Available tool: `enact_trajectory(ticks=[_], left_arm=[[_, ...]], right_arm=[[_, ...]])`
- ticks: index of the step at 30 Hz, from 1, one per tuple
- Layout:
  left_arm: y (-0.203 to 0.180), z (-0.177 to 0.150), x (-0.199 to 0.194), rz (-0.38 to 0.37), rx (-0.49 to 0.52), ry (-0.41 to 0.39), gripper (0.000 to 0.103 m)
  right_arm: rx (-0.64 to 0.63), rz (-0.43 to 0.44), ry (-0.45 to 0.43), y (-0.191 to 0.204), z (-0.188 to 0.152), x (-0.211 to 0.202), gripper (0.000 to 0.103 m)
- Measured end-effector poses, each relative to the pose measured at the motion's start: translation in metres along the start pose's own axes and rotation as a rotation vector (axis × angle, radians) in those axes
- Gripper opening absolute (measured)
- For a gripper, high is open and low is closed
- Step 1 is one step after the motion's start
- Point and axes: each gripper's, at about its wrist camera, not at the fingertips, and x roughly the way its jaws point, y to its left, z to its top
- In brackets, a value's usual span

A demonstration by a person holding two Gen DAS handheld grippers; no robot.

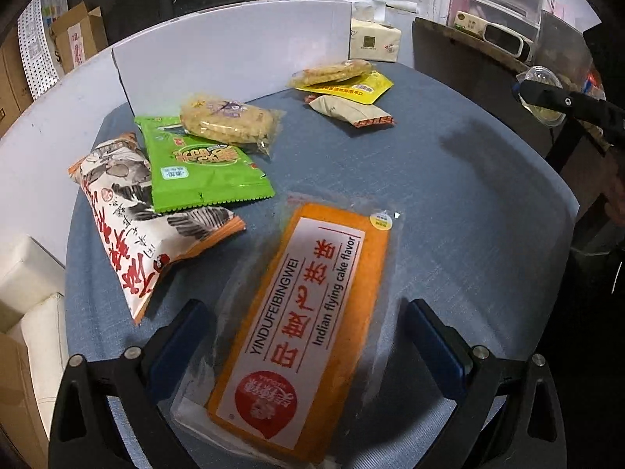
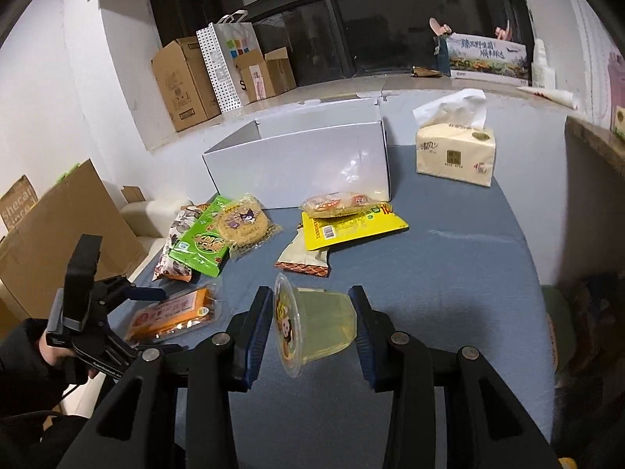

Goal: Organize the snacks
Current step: 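Grasp the orange flying cake pack with the left tool while the right tool holds the jelly cup, then carry both items over the white box and open both tools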

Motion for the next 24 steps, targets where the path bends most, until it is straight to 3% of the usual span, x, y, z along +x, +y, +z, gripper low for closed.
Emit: enact_trajectory(ticks=[4,6,12,17,24], left_arm=[[0.001,-0.001,-0.006,0.007,-0.013,-0.024,0.073],[0.002,-0.003,-0.010,-0.008,-0.031,-0.032,0.068],[0.002,-0.005,-0.032,-0.010,-0.070,-0.099,0.064],[0.012,0.020,-0.069,-0.029,-0.146,-0.222,0.064],[0.048,0.104,-0.098,-0.008,-0.276,-0.416,0.064]], right_arm=[[-0.002,0.009,-0.001,0.003,-0.002,-0.001,0.043],[-0.004,0.011,-0.002,0.004,-0.002,-0.002,0.043],[-0.022,0.015,-0.025,0.009,0.002,-0.010,0.043],[-0.041,0.018,-0.041,0.014,0.015,-0.012,0.043],[-0.067,0.029,-0.093,0.024,0.075,0.004,0.043]])
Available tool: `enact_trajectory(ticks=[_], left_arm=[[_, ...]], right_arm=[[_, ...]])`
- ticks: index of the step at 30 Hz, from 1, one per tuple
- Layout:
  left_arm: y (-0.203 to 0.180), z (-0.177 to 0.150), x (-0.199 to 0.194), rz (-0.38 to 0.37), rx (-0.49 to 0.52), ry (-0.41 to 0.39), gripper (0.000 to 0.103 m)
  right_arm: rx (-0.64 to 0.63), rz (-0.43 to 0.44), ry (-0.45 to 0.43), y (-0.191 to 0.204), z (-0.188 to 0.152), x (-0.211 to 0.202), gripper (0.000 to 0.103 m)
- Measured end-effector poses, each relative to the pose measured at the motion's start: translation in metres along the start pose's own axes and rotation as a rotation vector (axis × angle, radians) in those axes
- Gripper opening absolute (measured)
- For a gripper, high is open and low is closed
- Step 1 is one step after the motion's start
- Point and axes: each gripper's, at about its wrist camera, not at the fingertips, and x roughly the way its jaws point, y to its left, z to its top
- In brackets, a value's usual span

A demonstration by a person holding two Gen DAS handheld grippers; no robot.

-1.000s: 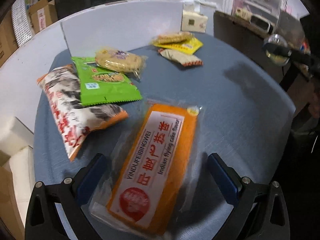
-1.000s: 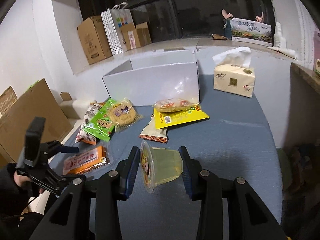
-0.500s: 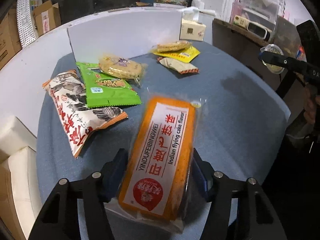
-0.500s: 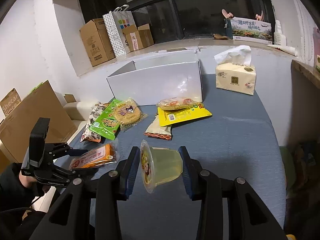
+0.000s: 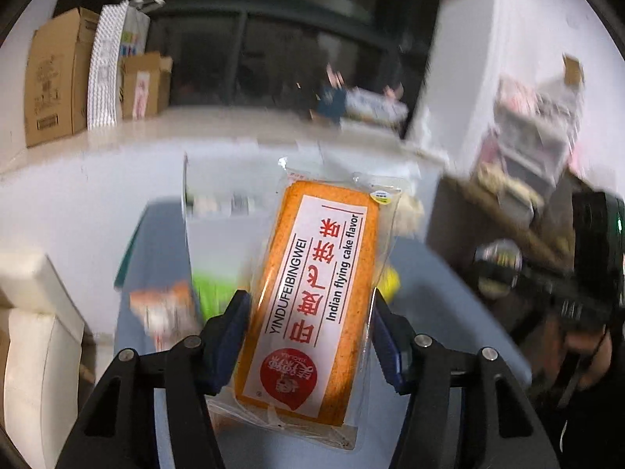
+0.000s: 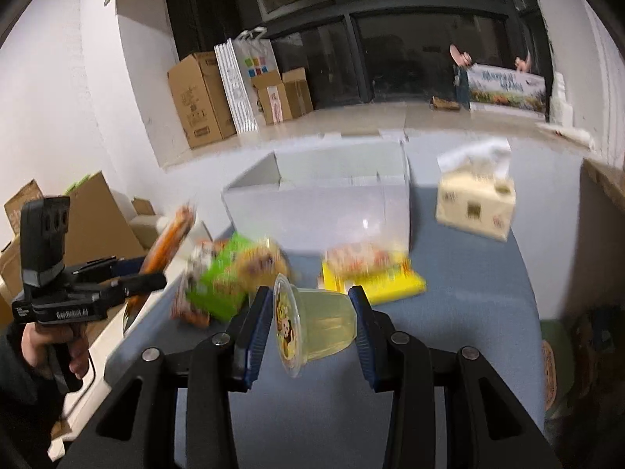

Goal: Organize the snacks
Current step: 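Carry both items over the white box and open both tools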

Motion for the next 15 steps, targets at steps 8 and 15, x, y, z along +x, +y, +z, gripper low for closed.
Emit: enact_trajectory(ticks=[8,15], left_arm=[[0.021,0.106,0.075,0.041,-0.065,-0.068,0.064],[0.054,0.140,0.138,0.101,-0.083,-0.015,0.064]], right_arm=[[0.024,-0.016,-0.020,-0.022,0.108,0.083,0.043],[0.059,-0.068,0.063,-0.051,0.150,0.155,0.043]])
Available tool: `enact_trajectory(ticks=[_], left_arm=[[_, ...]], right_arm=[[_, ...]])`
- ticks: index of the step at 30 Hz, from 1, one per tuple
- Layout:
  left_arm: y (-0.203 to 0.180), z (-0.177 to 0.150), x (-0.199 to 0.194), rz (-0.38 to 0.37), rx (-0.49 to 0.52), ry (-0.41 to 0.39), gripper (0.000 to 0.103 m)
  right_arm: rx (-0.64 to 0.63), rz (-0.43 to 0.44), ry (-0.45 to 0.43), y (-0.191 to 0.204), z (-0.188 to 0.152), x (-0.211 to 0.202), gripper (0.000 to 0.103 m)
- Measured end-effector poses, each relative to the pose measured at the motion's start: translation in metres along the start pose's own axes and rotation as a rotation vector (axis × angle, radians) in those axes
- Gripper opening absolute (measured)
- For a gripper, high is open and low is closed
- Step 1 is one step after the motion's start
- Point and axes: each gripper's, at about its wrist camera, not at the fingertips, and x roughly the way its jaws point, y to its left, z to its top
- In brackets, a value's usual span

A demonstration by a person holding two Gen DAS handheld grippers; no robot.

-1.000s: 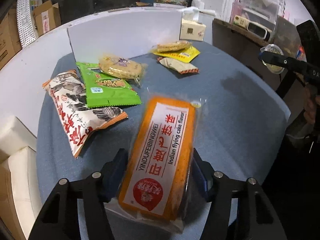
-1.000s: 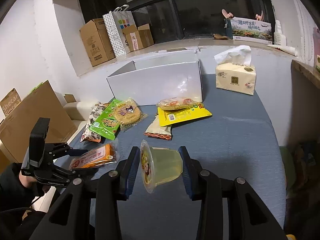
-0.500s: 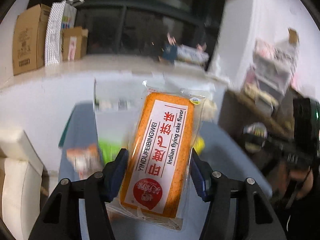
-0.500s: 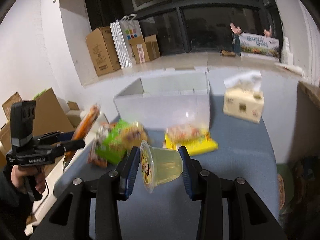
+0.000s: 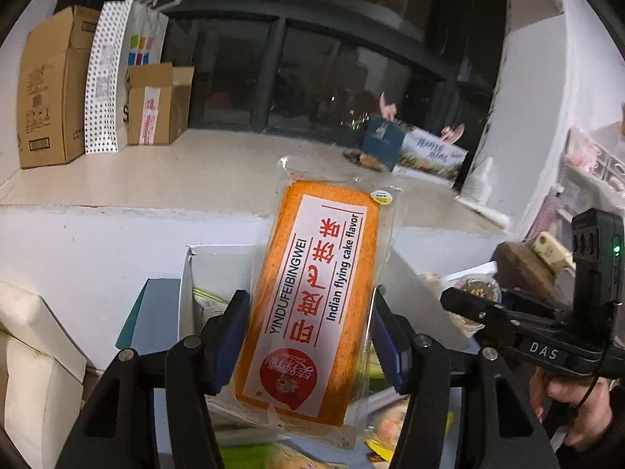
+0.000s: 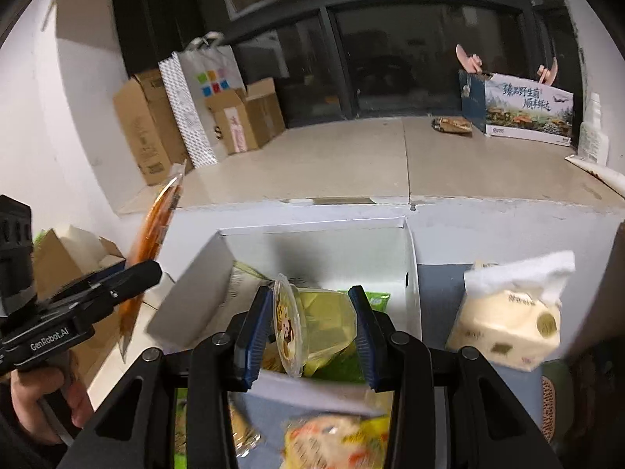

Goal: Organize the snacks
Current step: 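Carry both items over the white box and open both tools, then withdraw both tools from the box toward the remaining snacks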

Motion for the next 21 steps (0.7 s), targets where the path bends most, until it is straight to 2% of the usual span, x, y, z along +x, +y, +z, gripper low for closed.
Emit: enact_trajectory(ticks=[2,3,4,5,6,7,8,10,15,17,21], left_arm=[[0.007,-0.001,0.012,0.005,0.001,0.017,0.067],[0.011,-0.001,0.018,0.026,0.003,0.027,0.078],[0.013,-0.002,0.024,0.047,0.003,0.047,0.096],[0.015,-0.005,0.027,0.051,0.002,0.070,0.101],[0.017,-0.007,0.031,0.053,0.002,0.091,0.103],[0.018,-0.009,0.032,0.055,0.009,0.101,0.103],[0.017,-0.011,0.032,0.052,0.018,0.102,0.103],[0.016,-0.014,0.028,0.055,0.022,0.094,0.103],[0.013,-0.013,0.011,0.029,0.024,0.078,0.103],[0.009,-0.012,-0.003,0.025,0.041,0.063,0.103],[-0.008,-0.018,-0.032,-0.032,0.110,0.037,0.103]], right_arm=[[0.002,-0.016,0.013,-0.005,0.006,0.013,0.043],[0.015,-0.027,0.021,-0.008,0.007,0.018,0.044],[0.041,-0.027,0.035,-0.013,0.009,0.025,0.044],[0.064,-0.016,0.043,-0.017,0.011,0.029,0.047],[0.090,-0.001,0.055,-0.022,0.012,0.034,0.073],[0.102,-0.009,0.051,-0.024,0.012,0.035,0.092],[0.101,-0.011,0.026,-0.025,0.012,0.034,0.103],[0.067,-0.023,-0.043,-0.023,0.011,0.024,0.103],[0.086,0.015,-0.056,-0.024,0.012,0.008,0.103],[0.087,0.018,-0.077,-0.023,0.010,-0.002,0.103],[0.085,0.035,-0.116,-0.019,-0.001,-0.031,0.103]])
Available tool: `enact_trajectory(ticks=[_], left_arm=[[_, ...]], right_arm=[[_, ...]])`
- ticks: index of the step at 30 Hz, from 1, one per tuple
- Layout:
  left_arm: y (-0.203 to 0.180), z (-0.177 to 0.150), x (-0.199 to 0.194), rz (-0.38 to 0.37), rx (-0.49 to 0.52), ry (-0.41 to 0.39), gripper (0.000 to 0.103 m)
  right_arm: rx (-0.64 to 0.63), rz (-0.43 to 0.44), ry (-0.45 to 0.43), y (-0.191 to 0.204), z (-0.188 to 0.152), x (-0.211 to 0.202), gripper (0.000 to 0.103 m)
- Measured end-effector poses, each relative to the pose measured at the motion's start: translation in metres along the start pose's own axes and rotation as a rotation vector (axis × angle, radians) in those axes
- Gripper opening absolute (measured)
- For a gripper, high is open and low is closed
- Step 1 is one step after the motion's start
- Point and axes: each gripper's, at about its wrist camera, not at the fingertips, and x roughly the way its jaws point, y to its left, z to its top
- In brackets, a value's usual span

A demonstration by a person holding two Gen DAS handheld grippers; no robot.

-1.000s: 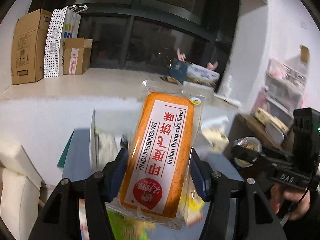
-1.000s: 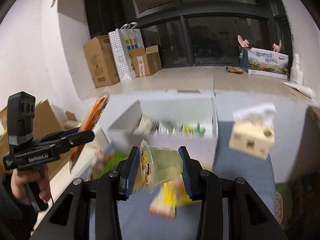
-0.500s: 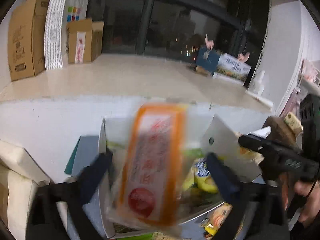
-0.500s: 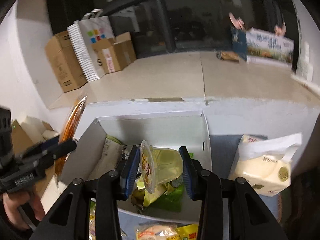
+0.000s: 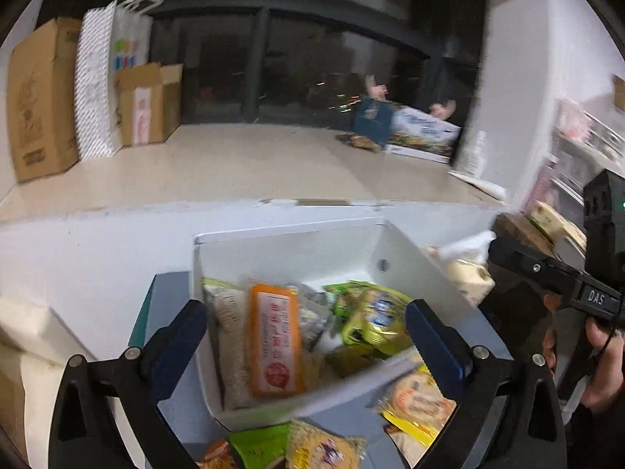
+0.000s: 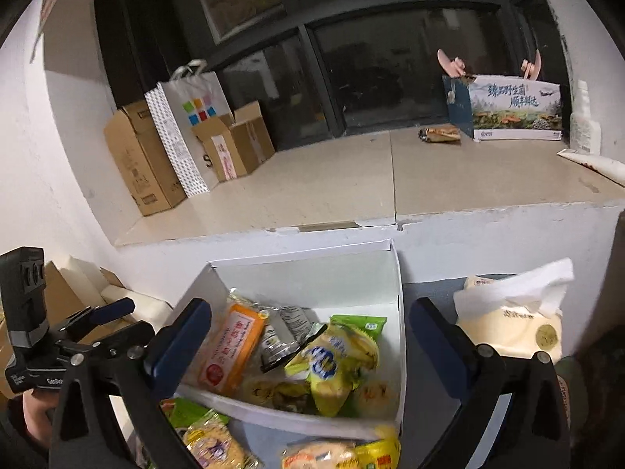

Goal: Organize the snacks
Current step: 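Withdraw both tools from the box toward the remaining snacks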

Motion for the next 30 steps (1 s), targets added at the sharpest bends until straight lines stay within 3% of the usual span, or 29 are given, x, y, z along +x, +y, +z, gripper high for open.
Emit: enact_trajectory(ticks=[4,8,11,15,22,27,30], left_arm=[[-0.031,-0.017,-0.029,-0.026,0.135,-0.013,0.103],[-0.054,-0.042,-0.061,-0.040,0.197,-0.037,0.103],[-0.060,-0.065,-0.084,-0.065,0.167,-0.047,0.103],[-0.062,-0.111,-0.105,-0.026,0.109,-0.054,0.103],[-0.053,-0.181,-0.123,-0.047,-0.013,-0.014,0.103],[-0.048,-0.206,-0.133,-0.019,-0.018,0.015,0.103],[-0.040,-0.213,-0.137,0.003,-0.043,0.018,0.103]], right_arm=[[-0.041,0.036,-0.044,0.012,-0.022,-0.039,0.103],[-0.073,0.071,-0.072,0.023,-0.054,-0.079,0.103],[-0.098,0.064,-0.087,0.029,-0.083,-0.106,0.103],[-0.065,0.062,-0.092,0.027,-0.130,-0.136,0.103],[-0.047,0.005,0.002,0.017,-0.204,-0.148,0.103],[-0.076,-0.052,0.063,0.010,-0.224,-0.135,0.103],[-0.068,-0.040,0.105,0.008,-0.227,-0.120,0.103]])
